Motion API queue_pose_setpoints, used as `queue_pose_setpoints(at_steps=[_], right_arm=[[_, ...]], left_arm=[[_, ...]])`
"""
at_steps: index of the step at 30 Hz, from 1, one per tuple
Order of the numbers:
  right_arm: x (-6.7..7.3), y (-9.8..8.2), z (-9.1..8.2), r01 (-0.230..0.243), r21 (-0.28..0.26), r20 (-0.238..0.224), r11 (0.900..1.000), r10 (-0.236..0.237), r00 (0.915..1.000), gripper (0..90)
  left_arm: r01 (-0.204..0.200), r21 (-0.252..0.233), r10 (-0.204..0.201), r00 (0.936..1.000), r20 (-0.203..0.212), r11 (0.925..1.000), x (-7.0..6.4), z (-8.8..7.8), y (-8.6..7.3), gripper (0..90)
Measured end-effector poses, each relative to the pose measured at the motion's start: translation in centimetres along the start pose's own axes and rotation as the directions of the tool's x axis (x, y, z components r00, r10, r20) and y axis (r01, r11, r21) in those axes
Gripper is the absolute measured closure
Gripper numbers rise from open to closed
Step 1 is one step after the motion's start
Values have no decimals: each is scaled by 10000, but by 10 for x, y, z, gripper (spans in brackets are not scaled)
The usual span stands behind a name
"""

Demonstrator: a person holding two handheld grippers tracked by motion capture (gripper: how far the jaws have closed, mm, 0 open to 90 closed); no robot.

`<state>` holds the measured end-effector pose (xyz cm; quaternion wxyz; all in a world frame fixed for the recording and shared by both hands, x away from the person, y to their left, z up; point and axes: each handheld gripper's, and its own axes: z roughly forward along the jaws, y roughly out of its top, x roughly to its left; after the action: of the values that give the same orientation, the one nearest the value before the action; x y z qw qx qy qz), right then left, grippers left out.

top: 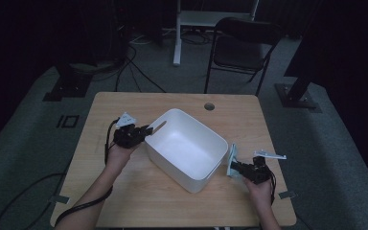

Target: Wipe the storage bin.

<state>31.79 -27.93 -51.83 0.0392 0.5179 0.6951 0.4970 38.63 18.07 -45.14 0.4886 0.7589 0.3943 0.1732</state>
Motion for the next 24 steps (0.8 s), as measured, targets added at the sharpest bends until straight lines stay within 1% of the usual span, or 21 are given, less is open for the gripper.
queue_pose_setpoints(at_steps=[3, 5, 6, 9, 11, 16, 18, 21, 24], right_arm=[[1, 0, 0, 31, 0, -19, 10000, -31, 10000, 806], [1, 0, 0, 27, 2, -33, 10000, -27, 10000, 806], [2, 1, 0, 48, 1, -50, 10000, -48, 10000, 807], [3, 0, 0, 58, 26, -61, 10000, -58, 10000, 807], [3, 0, 0, 85, 21, -75, 10000, -84, 9999, 806], [4, 1, 1, 115, 31, -88, 9999, -115, 9999, 807], [5, 1, 2, 116, 68, -95, 9999, -115, 9999, 807], [6, 0, 3, 135, 90, -113, 9999, -134, 9998, 807], [6, 0, 4, 133, 123, -110, 9998, -132, 9999, 807]], left_arm=[[-82, -6, 82, 9998, -196, 10000, -4, -5, -3, 782], [-82, -6, 82, 9998, -196, 10000, -4, -5, -3, 782], [-31, 29, 32, 9997, -228, 10000, -6, -10, -6, 773], [130, -69, -131, 9998, -165, 9999, -7, -16, -11, 763], [245, -172, -249, 9995, -203, 9996, -8, -21, -14, 757], [267, -236, -276, 9989, -375, 9994, -13, -28, -20, 756], [282, -287, -296, 9983, -492, 9992, -16, -34, -24, 756], [324, -389, -345, 9980, -536, 9987, -20, -39, -28, 748], [362, -392, -380, 9982, -467, 9986, -21, -42, -30, 736]])
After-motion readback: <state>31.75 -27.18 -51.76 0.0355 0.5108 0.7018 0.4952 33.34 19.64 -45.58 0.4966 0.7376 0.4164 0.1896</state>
